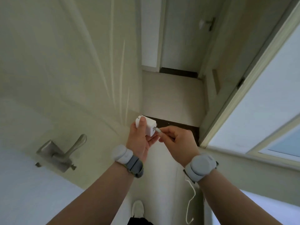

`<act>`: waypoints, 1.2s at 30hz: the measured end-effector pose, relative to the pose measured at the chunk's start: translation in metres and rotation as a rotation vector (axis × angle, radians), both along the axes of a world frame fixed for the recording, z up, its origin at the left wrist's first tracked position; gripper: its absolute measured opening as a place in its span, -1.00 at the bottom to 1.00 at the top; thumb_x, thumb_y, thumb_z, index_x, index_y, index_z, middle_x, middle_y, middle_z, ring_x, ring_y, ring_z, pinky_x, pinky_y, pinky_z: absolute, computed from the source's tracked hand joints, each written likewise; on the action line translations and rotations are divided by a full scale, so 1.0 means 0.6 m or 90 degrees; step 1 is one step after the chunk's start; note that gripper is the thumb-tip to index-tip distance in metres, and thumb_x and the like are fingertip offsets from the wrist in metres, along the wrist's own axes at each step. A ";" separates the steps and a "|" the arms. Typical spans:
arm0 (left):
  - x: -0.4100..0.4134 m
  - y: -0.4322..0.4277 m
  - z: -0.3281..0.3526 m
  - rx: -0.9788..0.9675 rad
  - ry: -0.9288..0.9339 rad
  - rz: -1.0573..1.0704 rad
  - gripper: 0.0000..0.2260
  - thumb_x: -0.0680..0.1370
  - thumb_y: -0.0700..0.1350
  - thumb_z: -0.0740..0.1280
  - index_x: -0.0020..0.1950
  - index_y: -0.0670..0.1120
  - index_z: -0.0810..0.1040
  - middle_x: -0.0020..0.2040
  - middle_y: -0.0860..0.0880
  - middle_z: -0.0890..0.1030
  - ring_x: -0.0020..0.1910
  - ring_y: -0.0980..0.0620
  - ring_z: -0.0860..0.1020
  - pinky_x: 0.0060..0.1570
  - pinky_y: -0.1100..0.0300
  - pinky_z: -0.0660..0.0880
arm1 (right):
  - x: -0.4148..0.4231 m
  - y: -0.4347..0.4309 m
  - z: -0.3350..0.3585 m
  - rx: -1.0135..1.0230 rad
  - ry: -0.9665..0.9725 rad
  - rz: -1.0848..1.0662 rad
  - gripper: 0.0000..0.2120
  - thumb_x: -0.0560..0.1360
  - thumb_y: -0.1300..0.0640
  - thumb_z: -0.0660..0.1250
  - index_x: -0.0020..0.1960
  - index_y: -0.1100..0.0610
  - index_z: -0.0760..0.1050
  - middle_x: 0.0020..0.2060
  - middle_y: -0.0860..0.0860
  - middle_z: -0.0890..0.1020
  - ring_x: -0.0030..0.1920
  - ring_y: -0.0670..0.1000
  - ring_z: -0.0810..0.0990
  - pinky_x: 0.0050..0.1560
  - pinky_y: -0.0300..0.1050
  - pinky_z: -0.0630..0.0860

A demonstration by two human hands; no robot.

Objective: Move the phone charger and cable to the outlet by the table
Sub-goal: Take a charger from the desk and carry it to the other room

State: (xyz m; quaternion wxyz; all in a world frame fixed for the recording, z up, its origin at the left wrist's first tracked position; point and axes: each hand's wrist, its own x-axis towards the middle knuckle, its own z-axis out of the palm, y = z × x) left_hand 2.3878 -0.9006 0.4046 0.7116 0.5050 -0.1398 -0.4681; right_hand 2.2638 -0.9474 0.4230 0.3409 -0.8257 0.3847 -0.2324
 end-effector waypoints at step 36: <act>0.185 -0.973 0.021 -0.145 0.125 -0.086 -0.59 0.41 0.14 0.22 0.09 -0.13 0.45 -0.05 -0.11 0.60 -0.16 0.01 0.64 -0.16 0.17 0.61 | 0.201 -0.977 0.032 0.008 -0.119 0.006 -0.89 0.48 0.04 0.32 -0.02 -0.01 0.58 -0.30 -0.12 0.65 -0.35 -0.18 0.59 -0.21 -0.12 0.60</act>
